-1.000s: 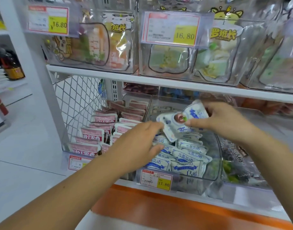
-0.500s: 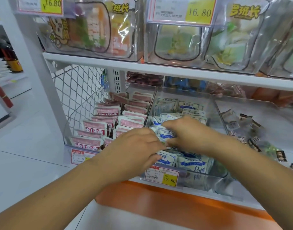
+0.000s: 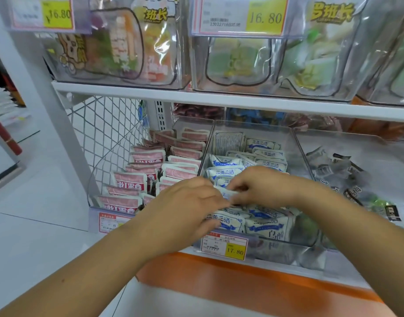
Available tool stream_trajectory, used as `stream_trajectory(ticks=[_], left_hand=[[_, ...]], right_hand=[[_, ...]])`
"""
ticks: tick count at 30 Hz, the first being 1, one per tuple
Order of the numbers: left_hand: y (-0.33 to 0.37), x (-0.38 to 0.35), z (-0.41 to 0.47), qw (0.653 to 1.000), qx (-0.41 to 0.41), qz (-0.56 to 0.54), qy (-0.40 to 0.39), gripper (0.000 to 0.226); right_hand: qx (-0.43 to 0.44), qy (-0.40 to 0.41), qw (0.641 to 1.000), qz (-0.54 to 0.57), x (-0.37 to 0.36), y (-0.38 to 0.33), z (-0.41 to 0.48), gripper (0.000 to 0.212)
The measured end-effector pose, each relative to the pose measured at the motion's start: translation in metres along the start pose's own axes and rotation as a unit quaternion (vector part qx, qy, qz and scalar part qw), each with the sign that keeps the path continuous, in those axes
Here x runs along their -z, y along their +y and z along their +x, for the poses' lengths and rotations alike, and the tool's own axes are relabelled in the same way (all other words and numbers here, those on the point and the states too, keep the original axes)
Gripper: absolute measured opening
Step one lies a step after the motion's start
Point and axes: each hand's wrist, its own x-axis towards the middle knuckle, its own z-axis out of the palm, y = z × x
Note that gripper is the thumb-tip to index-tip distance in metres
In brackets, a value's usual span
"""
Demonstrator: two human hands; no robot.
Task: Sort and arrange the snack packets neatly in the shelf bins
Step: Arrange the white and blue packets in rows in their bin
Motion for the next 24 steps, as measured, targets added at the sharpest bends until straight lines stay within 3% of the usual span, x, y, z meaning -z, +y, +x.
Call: stream_trajectory(ticks=[1,4,6,8,13,16,18,20,22,24], left_hand=[[0.001,0.001,0.0,1.0,0.008,-0.006,-0.01,0.04],[0.007,0.002,0.004,0.999,0.036,-0.001,-0.008,0.044],[0.011,0.003,0.011,0.998,0.057,0.01,0.0,0.048],[0.013,0.003,0.017,0.997,0.078,0.002,0.019,0.053],[0.01,-0.003,0.045,0.994,0.104,0.041,0.01,0.059],[0.006,-0.009,0.058,0.991,0.106,0.07,-0.037,0.053],[0.004,-0.007,0.058,0.988,0.103,0.095,-0.07,0.052],[0.0,-0.01,0.056,0.988,0.102,0.101,-0.066,0.054],[-0.002,-0.014,0.054,0.99,0.099,0.089,-0.053,0.053],[-0.002,-0.015,0.053,0.991,0.097,0.08,-0.035,0.051]], right_hand=[[-0.013,0.036,0.999,0.029,0.012,-0.001,-0.005,0.006],[-0.044,0.132,0.989,-0.041,0.025,0.003,-0.008,0.041],[-0.022,0.077,0.995,-0.067,0.009,0.006,-0.003,0.046],[0.006,0.033,0.998,-0.047,-0.004,0.012,-0.002,0.034],[-0.032,-0.062,0.998,-0.007,0.014,0.02,-0.017,0.036],[-0.052,0.012,0.996,0.067,0.034,0.03,-0.011,0.026],[-0.1,0.055,0.993,-0.003,0.045,0.042,0.002,0.028],[-0.142,0.023,0.987,-0.07,0.046,0.047,0.018,0.031],[-0.128,0.014,0.989,-0.065,0.038,0.047,0.035,0.025],[-0.09,0.057,0.994,-0.017,0.031,0.043,0.045,0.011]])
